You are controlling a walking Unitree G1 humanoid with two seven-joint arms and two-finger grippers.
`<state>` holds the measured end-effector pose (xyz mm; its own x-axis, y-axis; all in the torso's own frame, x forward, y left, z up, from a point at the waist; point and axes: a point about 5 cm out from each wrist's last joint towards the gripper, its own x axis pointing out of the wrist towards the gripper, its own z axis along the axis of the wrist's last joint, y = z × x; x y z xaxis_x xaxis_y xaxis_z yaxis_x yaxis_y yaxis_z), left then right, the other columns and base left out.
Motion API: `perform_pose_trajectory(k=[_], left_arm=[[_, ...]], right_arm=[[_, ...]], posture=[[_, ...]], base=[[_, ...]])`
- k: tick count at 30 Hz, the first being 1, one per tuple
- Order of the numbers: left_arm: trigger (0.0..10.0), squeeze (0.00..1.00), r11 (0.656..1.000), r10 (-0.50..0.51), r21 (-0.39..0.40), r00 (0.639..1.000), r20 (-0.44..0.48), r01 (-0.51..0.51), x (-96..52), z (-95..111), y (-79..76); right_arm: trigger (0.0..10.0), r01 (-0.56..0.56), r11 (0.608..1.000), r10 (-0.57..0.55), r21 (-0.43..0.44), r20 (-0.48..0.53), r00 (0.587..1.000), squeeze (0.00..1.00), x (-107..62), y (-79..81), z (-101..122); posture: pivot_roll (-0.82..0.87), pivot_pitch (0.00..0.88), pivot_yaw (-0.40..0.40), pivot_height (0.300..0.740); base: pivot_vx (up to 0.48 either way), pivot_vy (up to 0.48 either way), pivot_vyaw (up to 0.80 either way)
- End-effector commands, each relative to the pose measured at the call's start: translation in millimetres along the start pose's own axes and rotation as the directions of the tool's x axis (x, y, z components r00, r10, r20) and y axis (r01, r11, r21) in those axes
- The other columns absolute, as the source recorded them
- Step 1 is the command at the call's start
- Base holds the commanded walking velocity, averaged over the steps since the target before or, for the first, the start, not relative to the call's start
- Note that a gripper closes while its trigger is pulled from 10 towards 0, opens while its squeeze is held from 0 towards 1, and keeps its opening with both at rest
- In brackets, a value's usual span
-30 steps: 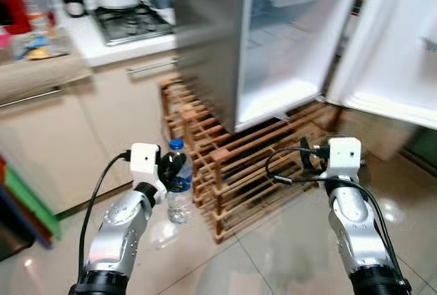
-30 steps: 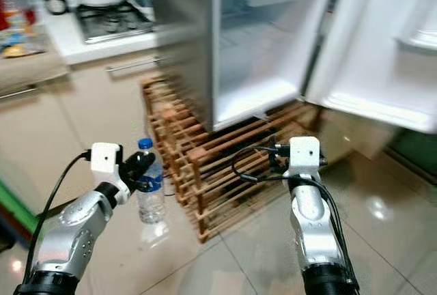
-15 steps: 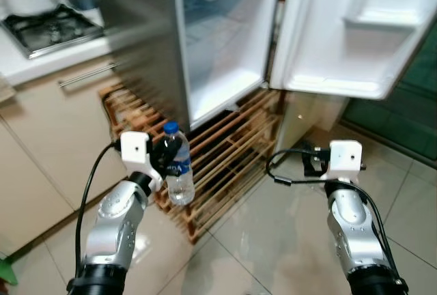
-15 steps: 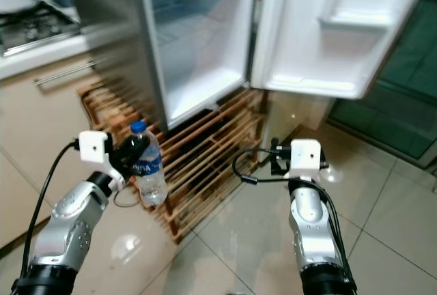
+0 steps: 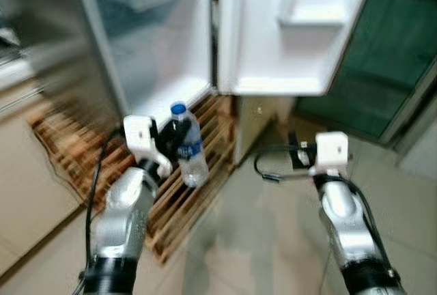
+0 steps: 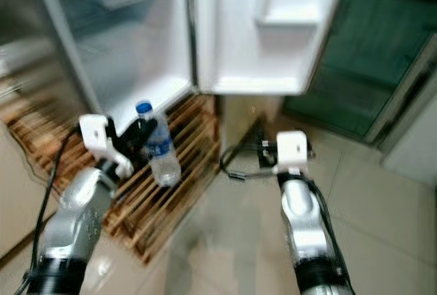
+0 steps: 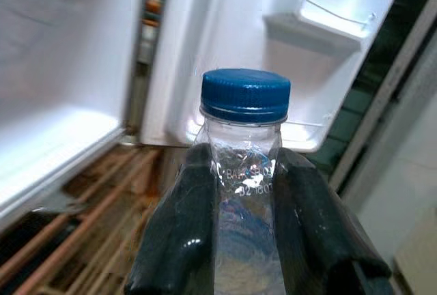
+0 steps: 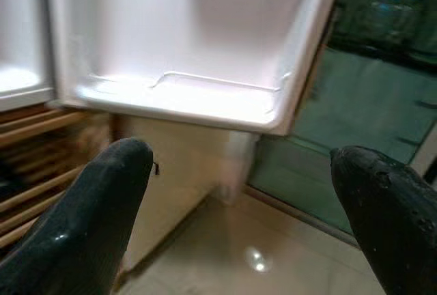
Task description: Restocking fridge
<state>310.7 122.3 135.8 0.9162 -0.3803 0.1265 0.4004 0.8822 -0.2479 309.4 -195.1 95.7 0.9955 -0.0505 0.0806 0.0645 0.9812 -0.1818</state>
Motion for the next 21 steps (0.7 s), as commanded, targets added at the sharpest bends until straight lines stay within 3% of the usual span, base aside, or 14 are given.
perform_pose_trajectory(k=[1, 6, 8, 10, 14, 21], left_arm=[[10.0, 0.00, 0.997, 0.058, 0.041, 0.998, 0.006, -0.058, -2.6, 6, 13.4], [10.0, 0.00, 0.986, 0.107, 0.129, 0.994, -0.036, -0.101, -9.1, -4, 25.1], [10.0, 0.00, 0.986, 0.105, 0.132, 0.994, -0.037, -0.100, -9.9, -4, 25.0], [10.0, 0.00, 0.991, 0.058, 0.119, 0.998, -0.012, -0.056, -8.3, -1, 14.1], [10.0, 0.00, 0.994, 0.035, 0.104, 0.999, -0.009, -0.034, -4.6, -2, 5.4], [10.0, 0.00, 0.991, 0.080, 0.107, 0.997, -0.014, -0.078, -1.5, -6, 6.7]], right_arm=[[10.0, -0.032, 0.999, 0.032, 0.023, 0.024, 0.999, 0.00, 2.3, 12.6, 5], [10.0, -0.025, 0.993, 0.029, 0.114, -0.032, 0.999, 0.00, -2.0, 10.9, -3], [10.0, -0.029, 0.993, 0.033, 0.118, -0.035, 0.999, 0.00, -2.5, 11.0, -4], [10.0, -0.052, 0.992, 0.056, 0.117, -0.037, 0.998, 0.00, -3.9, 13.6, -4], [10.0, -0.063, 0.992, 0.067, 0.109, -0.032, 0.997, 0.00, -3.7, 15.6, -3], [10.0, -0.072, 0.992, 0.076, 0.106, -0.030, 0.997, 0.00, -4.5, 13.8, -2]], posture=[[-0.09, 0.000, 0.037, 0.740], [-0.10, 0.000, 0.038, 0.740], [-0.10, 0.000, 0.038, 0.740], [-0.10, 0.000, 0.035, 0.740], [-0.10, 0.000, 0.033, 0.740], [-0.11, 0.000, 0.036, 0.740]], base=[[0.000, 0.000, 0.00], [0.000, 0.000, 0.00], [0.000, 0.000, 0.00], [0.000, 0.000, 0.00], [0.256, -0.403, 0.00], [0.298, -0.373, 0.00]])
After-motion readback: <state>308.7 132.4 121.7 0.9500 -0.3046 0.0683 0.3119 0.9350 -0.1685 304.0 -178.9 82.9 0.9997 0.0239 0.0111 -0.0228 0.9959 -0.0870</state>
